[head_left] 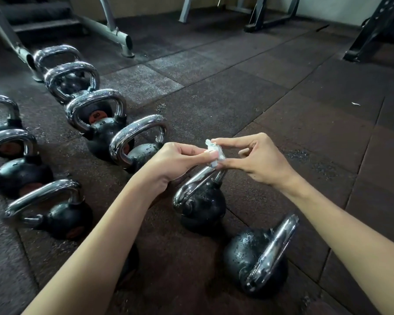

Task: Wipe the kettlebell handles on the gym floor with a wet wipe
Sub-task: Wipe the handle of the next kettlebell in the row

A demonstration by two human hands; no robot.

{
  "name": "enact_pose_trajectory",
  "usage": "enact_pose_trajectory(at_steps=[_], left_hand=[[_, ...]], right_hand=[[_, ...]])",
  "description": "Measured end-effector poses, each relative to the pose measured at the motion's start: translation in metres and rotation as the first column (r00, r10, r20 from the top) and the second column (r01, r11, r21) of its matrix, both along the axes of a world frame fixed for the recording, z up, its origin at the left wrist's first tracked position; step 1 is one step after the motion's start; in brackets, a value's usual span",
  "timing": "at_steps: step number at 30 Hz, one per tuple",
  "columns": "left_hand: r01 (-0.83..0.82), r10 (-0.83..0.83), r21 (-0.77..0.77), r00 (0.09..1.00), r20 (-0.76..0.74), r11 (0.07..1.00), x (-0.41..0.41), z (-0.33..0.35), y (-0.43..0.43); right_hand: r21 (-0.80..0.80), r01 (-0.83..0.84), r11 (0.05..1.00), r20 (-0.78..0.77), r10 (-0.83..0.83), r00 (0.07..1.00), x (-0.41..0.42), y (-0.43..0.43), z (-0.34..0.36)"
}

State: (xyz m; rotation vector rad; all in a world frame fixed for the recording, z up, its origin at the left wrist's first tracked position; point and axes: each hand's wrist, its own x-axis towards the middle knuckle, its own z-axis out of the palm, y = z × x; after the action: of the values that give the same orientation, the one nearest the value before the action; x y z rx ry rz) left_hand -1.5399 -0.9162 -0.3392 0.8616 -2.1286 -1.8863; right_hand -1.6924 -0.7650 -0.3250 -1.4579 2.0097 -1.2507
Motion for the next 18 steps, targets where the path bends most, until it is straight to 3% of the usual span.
enact_pose_trajectory(at_steps=[7, 9, 12, 15, 18], left_hand=[[-0.017, 0.016, 0.020, 0.997, 0.072, 1.000, -0.018, -0.002, 0.014], [-0.015, 0.032, -0.176, 0.995, 0.092, 0.984, -0.025, -0.002, 0.009], [0.145, 0.065, -0.605, 0.948, 0.311, 0.783, -0.043, -0.001, 0.004], [0.287, 0.044, -0.688, 0.906, 0.421, 0.666, -0.055, -0.010, 0.005], [0.318, 0.008, -0.721, 0.912, 0.410, 0.615, -0.054, -0.020, -0.001]], right_hand=[[-0.066, 0.279, 0.958, 0.051, -0.276, 0.960, 0.005, 0.014, -0.035], [-0.054, 0.404, 0.913, 0.091, -0.398, 0.913, -0.004, 0.018, -0.043], [0.039, 0.560, 0.828, 0.073, -0.561, 0.825, -0.021, 0.028, -0.052], [0.142, 0.604, 0.784, 0.036, -0.614, 0.788, -0.029, 0.032, -0.060], [0.206, 0.641, 0.739, 0.050, -0.662, 0.748, -0.030, 0.028, -0.069]])
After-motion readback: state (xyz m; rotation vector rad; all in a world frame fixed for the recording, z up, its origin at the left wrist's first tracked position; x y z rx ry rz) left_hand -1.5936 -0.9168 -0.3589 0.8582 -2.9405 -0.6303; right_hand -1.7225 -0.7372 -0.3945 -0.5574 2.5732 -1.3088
